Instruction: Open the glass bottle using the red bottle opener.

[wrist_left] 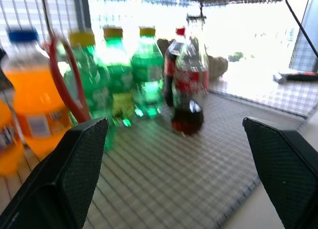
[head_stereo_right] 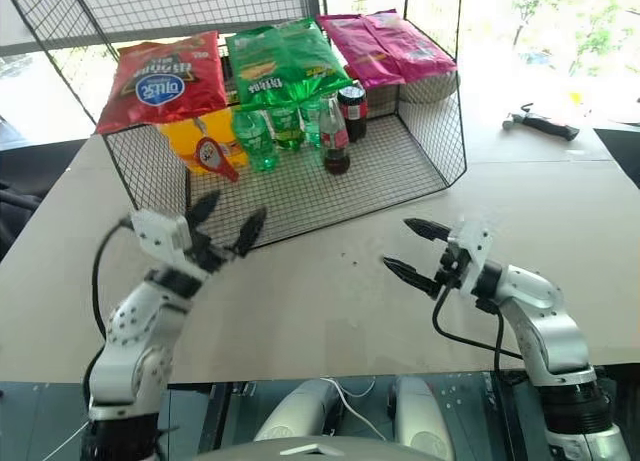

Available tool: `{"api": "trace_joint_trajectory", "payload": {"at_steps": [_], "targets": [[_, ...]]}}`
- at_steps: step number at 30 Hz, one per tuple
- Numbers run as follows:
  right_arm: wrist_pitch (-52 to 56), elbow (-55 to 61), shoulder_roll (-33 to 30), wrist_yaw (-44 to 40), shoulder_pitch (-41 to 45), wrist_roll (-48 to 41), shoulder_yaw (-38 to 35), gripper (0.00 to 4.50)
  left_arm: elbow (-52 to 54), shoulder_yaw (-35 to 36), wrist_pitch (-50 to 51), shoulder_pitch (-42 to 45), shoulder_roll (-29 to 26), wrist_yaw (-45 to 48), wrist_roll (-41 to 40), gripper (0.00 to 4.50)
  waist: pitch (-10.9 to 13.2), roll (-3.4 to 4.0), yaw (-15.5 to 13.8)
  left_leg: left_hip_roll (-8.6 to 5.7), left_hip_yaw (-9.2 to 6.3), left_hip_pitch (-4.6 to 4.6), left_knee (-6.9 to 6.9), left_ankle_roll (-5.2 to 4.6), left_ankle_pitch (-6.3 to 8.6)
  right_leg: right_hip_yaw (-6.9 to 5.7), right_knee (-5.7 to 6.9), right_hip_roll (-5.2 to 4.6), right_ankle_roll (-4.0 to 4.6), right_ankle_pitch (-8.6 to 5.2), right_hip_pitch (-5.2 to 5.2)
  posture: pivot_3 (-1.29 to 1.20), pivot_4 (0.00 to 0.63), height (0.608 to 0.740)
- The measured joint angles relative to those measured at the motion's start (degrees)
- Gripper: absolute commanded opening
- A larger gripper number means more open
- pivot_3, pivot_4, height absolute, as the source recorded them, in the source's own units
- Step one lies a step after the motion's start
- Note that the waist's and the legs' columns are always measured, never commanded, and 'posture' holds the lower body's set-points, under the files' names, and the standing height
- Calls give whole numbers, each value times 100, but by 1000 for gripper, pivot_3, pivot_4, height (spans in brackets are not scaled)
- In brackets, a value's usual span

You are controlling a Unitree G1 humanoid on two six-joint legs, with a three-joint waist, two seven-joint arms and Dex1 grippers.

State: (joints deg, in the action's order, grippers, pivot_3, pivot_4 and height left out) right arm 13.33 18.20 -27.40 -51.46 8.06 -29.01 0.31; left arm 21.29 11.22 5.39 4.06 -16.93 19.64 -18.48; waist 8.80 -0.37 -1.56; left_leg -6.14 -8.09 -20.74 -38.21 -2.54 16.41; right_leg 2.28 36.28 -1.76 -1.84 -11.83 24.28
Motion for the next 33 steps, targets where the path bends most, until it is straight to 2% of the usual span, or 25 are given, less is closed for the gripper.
{"api": "trace_joint_trajectory", "payload": {"at_steps": [7,19,22,24,26,27,30,33], "targets": [[283,199,10,247,161,-72,-3,4092,-432,178,-165,467,103,-807,613,4500,0,-2,-29,0,-3,-1,1,0,-1,-5,-3,1,0,0,0,0,150,735],[290,204,11,321,210,-50,-3,4092,-1748,172,-485,1351,61,-831,862,4500,0,-2,-55,-1,-3,-1,0,0,-1,-5,-3,1,0,1,1,0,150,735],[279,204,17,327,210,-44,-2,4133,-1963,171,-570,1437,53,-731,864,3727,0,-2,-57,-1,-3,-2,0,0,-1,-6,-3,1,0,1,1,0,150,735],[270,204,21,330,209,-39,-2,4133,-2048,171,-599,1472,52,-685,859,2798,0,-2,-57,-1,-3,-2,0,0,-1,-5,-2,1,0,1,1,0,150,735],[262,204,26,334,209,-33,-2,4133,-2099,169,-632,1504,47,-652,854,2276,0,-2,-57,-1,-3,-2,0,0,-1,-5,-2,1,-1,1,1,0,150,735],[261,204,26,335,209,-31,-2,4133,-2104,169,-648,1513,43,-630,855,1568,0,-2,-56,-1,-3,-2,0,0,-1,-5,-2,1,0,1,1,0,150,735],[257,204,26,334,208,-25,-2,4133,-2105,169,-696,1514,43,-621,859,91,0,-2,-56,-1,-3,-2,0,0,-1,-6,-2,1,0,1,1,0,150,735],[252,204,26,329,208,-14,-2,4133,-2104,167,-709,1489,44,-620,879,39,0,-2,-55,-1,-3,-1,0,0,-1,-5,-2,1,-1,1,1,0,150,735]]}}
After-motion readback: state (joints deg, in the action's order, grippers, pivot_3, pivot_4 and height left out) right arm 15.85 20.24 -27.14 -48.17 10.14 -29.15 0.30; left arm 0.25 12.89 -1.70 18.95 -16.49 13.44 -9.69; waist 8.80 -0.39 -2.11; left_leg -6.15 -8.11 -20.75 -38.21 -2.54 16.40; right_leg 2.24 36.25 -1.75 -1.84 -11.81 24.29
